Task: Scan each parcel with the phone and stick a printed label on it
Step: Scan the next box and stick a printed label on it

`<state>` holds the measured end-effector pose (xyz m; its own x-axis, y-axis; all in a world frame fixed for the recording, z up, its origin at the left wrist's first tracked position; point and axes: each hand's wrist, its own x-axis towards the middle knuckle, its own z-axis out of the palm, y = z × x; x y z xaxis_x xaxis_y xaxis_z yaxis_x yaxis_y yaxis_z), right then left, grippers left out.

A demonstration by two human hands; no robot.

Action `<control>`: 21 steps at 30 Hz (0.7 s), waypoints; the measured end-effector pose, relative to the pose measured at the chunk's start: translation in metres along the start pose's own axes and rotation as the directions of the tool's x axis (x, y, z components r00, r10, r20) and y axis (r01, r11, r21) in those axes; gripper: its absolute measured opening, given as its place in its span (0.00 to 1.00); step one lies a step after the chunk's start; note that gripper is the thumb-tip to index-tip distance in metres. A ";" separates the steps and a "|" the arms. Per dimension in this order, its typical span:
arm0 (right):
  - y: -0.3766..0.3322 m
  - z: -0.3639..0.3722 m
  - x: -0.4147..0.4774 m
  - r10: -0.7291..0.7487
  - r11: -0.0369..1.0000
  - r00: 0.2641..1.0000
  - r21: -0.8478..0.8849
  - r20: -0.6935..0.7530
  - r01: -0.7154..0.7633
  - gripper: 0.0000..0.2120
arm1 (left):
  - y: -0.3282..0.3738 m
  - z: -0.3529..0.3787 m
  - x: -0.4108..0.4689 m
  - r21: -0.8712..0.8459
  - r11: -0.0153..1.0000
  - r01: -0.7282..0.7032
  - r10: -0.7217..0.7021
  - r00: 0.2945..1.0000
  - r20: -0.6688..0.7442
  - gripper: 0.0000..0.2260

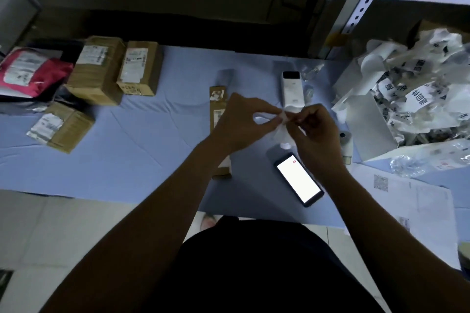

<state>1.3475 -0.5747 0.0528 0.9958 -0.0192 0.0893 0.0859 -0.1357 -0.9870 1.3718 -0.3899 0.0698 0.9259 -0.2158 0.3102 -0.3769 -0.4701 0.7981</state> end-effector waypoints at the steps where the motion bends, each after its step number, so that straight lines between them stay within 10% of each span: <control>1: -0.001 0.000 -0.001 -0.004 1.000 1.000 0.002 -0.002 0.004 0.08 | 0.000 0.000 0.000 0.025 0.999 -0.027 0.027 1.000 -0.003 0.09; 21: -0.011 0.004 -0.009 -0.095 0.971 0.995 -0.217 0.016 0.096 0.07 | -0.005 0.007 -0.012 0.071 0.997 -0.019 0.017 0.999 0.031 0.07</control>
<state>1.3372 -0.5696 0.0619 0.9835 0.0093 0.1807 0.1725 -0.3490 -0.9211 1.3623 -0.3912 0.0589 0.9181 -0.2497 0.3077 -0.3954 -0.5258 0.7532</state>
